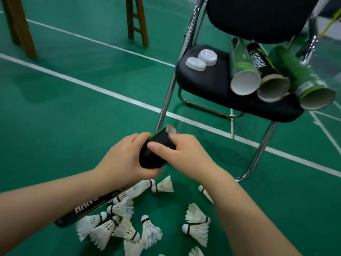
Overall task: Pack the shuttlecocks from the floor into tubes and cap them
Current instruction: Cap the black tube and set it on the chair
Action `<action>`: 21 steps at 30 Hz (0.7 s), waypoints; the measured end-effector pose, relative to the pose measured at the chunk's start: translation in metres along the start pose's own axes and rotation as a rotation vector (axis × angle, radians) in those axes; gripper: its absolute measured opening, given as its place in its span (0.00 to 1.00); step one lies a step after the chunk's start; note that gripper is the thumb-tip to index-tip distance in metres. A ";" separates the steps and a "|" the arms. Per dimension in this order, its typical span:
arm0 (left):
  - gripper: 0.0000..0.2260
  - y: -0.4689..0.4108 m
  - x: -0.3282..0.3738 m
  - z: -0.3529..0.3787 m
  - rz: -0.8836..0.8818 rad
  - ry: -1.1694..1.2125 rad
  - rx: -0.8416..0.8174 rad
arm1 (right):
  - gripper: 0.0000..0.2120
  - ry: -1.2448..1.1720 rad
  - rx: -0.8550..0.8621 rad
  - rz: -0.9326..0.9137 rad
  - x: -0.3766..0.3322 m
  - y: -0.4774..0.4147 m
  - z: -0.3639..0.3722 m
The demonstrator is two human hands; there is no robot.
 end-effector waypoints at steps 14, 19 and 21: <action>0.21 -0.081 0.102 -0.022 0.033 0.377 0.160 | 0.19 0.392 0.627 -0.254 -0.020 -0.026 -0.106; 0.30 -0.117 0.096 -0.019 -0.031 0.431 0.126 | 0.16 0.288 0.645 -0.261 -0.009 -0.060 -0.118; 0.31 -0.130 0.091 -0.017 -0.062 0.454 0.119 | 0.15 0.267 0.649 -0.248 -0.003 -0.077 -0.120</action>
Point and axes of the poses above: each hand's wrist, its own y-axis away from the middle knuckle, its own z-axis out of the palm, x = y × z, the point moved 2 cm from there along -y, towards the middle knuckle, and after that the axes turned 4 degrees about -z, right-handed, at the moved point
